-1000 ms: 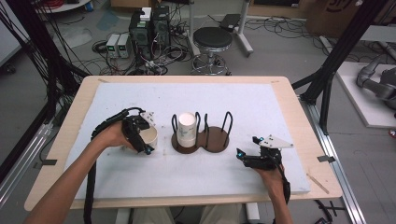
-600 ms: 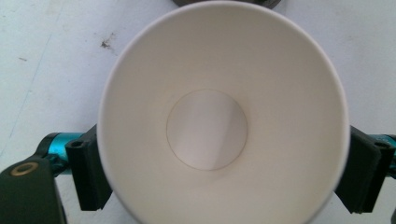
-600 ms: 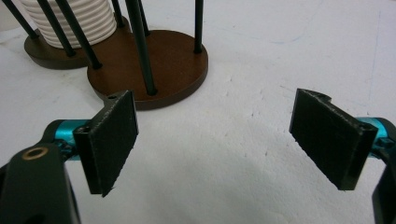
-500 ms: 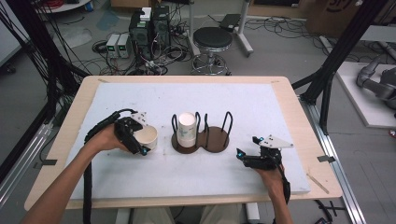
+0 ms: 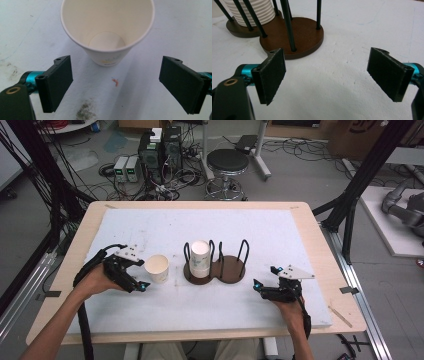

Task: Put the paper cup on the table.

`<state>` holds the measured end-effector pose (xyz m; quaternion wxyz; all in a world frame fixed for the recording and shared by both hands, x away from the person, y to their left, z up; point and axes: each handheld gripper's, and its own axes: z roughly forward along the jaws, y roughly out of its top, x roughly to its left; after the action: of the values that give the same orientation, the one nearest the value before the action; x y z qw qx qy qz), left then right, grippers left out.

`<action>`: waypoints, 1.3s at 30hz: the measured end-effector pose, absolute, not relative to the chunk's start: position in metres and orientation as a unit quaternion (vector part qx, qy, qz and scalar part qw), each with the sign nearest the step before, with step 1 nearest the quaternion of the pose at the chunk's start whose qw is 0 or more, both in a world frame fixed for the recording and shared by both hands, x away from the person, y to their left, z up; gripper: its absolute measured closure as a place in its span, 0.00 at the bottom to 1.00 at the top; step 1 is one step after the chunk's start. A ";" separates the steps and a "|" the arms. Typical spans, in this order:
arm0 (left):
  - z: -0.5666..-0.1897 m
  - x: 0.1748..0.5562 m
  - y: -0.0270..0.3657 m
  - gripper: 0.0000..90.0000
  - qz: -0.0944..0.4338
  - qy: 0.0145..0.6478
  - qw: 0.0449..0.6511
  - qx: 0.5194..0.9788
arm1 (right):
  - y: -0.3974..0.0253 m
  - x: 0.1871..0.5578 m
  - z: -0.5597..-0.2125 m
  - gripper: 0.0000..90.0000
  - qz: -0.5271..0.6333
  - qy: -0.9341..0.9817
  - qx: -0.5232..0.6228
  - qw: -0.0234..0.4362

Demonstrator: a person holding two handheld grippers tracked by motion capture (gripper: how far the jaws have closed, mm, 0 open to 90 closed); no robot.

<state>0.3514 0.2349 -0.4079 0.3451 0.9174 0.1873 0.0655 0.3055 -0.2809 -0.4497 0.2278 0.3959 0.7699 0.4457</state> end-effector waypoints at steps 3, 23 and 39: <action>-0.410 0.341 0.245 0.13 0.077 0.197 0.368 0.905 | -0.281 0.304 -0.450 0.18 0.450 0.767 0.394 0.233; -0.462 0.283 0.289 0.13 0.193 0.332 0.539 0.750 | -0.283 0.302 -0.450 0.18 0.459 0.763 0.391 0.233; -0.464 0.275 0.296 0.13 0.236 0.358 0.562 0.708 | -0.284 0.301 -0.450 0.18 0.466 0.758 0.391 0.234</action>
<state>0.2754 0.2960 -0.4643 0.5620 0.7075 0.3576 0.2361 0.3006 -0.2843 -0.4500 0.2343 0.3912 0.7585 0.4656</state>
